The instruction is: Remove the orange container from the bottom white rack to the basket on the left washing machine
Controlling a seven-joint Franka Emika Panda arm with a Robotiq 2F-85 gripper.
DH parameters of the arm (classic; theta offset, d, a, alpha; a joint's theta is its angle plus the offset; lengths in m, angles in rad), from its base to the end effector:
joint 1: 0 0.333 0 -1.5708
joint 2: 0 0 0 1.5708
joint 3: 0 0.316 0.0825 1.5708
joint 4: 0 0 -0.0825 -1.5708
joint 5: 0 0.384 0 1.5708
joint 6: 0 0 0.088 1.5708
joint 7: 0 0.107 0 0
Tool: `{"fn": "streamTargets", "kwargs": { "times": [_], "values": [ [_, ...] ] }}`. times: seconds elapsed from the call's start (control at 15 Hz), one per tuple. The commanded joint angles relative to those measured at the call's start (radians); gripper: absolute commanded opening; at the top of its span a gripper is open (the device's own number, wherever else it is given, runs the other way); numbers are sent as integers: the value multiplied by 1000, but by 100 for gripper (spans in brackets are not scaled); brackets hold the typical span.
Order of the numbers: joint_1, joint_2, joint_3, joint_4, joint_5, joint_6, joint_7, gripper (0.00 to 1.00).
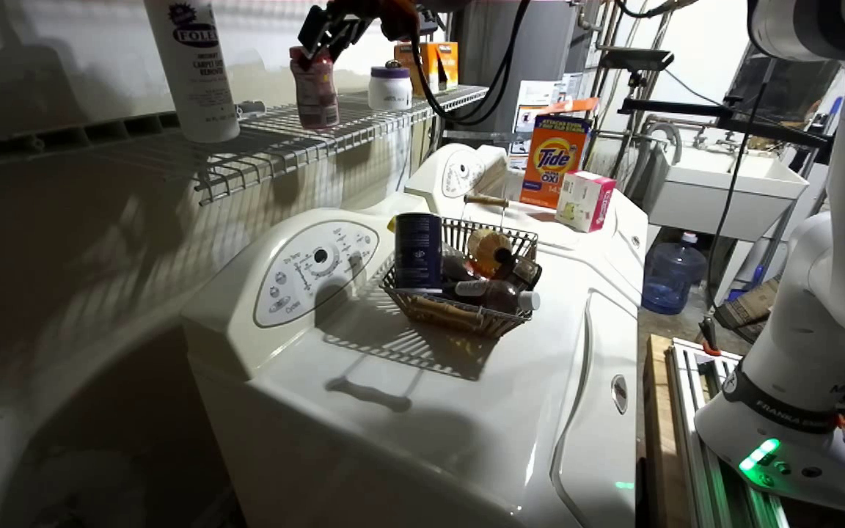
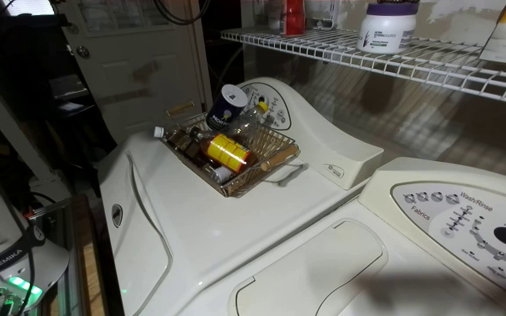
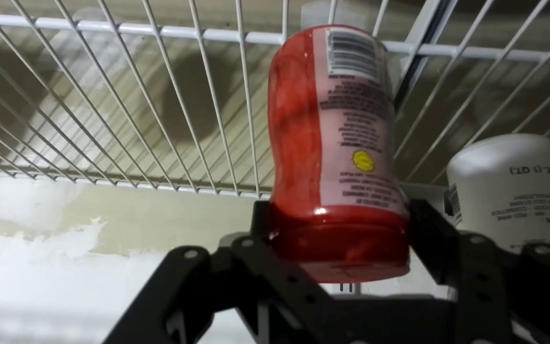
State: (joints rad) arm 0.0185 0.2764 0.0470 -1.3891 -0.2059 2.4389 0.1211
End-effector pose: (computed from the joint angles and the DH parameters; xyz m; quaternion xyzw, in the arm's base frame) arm 0.6922 0.0397 0.6454 0.9227 0.0187 0.3818 0.0502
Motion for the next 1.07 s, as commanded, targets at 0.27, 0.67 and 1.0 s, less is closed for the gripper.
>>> {"fn": "streamTargets", "kwargs": {
  "times": [0.27,0.67,1.0],
  "values": [
    [0,-100,3,-141,8,104,44,48],
    [42,-250,-45,-317,-114,134,195,48],
    [15,-393,-26,-493,-286,122,434,48]
  ]
}}
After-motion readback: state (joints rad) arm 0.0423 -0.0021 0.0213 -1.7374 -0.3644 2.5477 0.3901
